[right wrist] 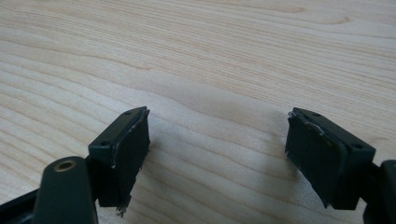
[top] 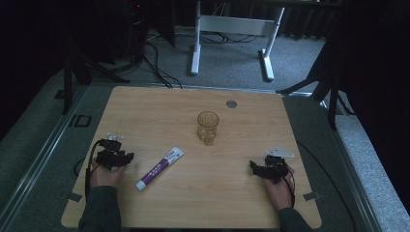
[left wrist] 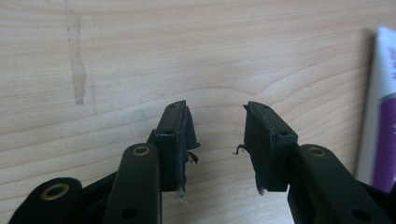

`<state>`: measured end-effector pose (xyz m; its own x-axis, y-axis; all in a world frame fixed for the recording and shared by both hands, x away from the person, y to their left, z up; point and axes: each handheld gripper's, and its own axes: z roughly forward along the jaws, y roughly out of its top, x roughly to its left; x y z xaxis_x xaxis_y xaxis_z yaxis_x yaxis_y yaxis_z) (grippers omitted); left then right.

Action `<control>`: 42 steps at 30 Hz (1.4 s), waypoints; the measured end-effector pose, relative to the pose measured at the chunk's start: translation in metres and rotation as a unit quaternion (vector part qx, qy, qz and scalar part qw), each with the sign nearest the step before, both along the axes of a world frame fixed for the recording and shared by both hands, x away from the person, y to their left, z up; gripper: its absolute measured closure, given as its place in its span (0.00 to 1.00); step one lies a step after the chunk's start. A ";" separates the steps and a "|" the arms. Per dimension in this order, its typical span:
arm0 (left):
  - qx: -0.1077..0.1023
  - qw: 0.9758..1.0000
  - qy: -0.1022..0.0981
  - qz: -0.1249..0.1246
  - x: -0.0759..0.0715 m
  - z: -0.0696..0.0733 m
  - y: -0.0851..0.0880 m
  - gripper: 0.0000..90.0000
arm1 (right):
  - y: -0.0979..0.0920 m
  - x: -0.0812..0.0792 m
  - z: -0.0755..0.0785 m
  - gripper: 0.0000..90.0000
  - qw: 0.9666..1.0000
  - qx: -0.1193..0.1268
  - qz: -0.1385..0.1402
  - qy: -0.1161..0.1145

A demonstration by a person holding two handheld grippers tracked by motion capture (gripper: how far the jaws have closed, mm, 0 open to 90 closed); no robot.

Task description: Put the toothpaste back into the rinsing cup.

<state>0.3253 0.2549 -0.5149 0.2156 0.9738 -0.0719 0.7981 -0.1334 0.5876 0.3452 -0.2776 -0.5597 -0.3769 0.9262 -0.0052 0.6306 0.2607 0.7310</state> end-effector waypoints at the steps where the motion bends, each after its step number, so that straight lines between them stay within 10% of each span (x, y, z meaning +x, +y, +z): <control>1: 0.003 1.000 -0.003 0.000 -0.001 0.002 0.000 0.64 | 0.000 0.000 0.000 0.24 1.000 0.000 0.000 0.000; 42: 0.006 0.999 0.012 -0.042 -0.009 0.036 -0.036 0.64 | 0.000 0.000 0.000 0.24 1.000 -0.001 0.000 0.000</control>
<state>0.3167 0.2193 -0.4792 0.2952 0.9531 -0.0671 0.7974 -0.2071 0.5668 0.3453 -0.2777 -0.5596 -0.3774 0.9260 -0.0065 0.6300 0.2618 0.7312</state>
